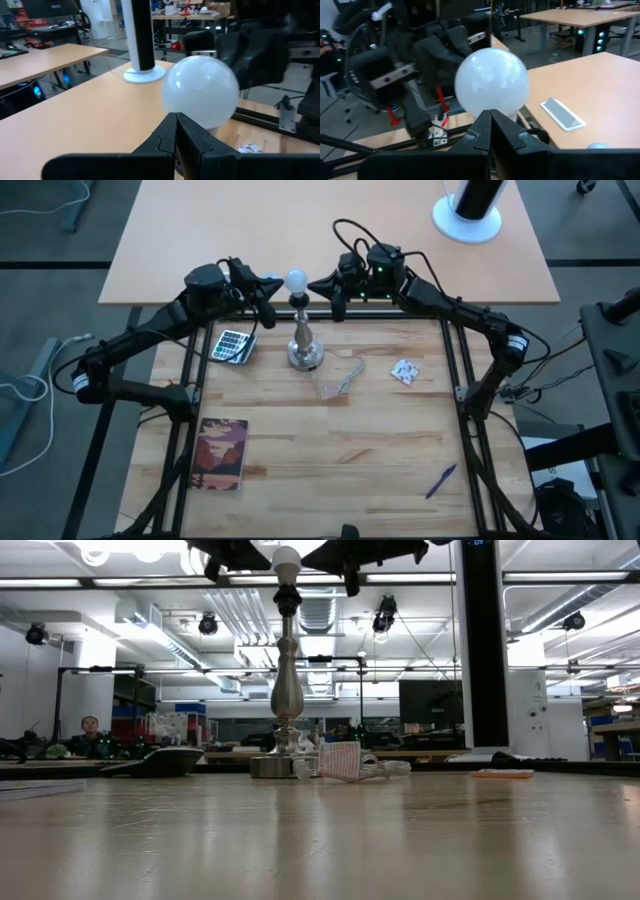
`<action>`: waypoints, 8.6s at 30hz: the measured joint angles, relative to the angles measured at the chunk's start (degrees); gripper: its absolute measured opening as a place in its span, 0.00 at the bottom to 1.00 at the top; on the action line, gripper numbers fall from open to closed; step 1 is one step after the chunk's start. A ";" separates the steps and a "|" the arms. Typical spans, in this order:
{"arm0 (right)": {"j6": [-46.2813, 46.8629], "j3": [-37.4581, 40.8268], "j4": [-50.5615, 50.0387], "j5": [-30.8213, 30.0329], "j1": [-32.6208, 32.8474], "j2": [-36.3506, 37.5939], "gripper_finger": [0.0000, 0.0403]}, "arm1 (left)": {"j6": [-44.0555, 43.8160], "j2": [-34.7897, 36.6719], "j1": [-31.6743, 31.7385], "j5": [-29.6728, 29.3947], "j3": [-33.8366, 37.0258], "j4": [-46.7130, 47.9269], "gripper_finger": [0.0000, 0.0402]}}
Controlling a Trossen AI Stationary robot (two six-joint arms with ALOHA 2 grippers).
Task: Screw lightbulb
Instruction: Insert the lightbulb into the lamp
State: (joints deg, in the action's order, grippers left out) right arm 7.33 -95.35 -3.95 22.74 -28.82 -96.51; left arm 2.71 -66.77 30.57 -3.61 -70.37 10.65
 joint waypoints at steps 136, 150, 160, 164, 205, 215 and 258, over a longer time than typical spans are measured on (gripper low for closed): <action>3.63 -0.02 -4.14 -2.30 -0.59 2.40 0.00 | 4.31 0.23 1.11 3.01 0.00 -0.43 0.00; 2.13 -0.02 -5.44 -4.88 -2.11 3.06 0.00 | 4.05 3.61 1.16 4.47 0.00 0.46 0.00; 2.77 -0.02 -2.54 -4.28 -2.20 2.91 0.00 | 4.24 2.82 1.15 7.33 0.00 -0.81 0.00; 4.18 0.00 -1.65 -3.00 -2.36 2.54 0.00 | 4.27 2.04 1.14 7.34 0.00 -2.67 0.00; 17.66 0.05 25.35 9.03 -7.32 6.56 0.00 | 7.38 6.34 1.79 9.23 -0.63 -42.52 0.00; 21.17 0.02 38.58 0.21 -6.37 5.85 0.00 | -1.36 2.87 1.93 -8.16 3.98 -77.75 0.00; 7.60 -23.55 -12.18 -0.13 -4.89 -1.77 0.00 | 2.51 -2.19 14.86 19.61 -4.98 -13.70 0.00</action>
State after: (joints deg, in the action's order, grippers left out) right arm 14.92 -118.91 -16.13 22.61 -33.72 -98.28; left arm 5.23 -68.96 45.42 16.00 -75.35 -3.05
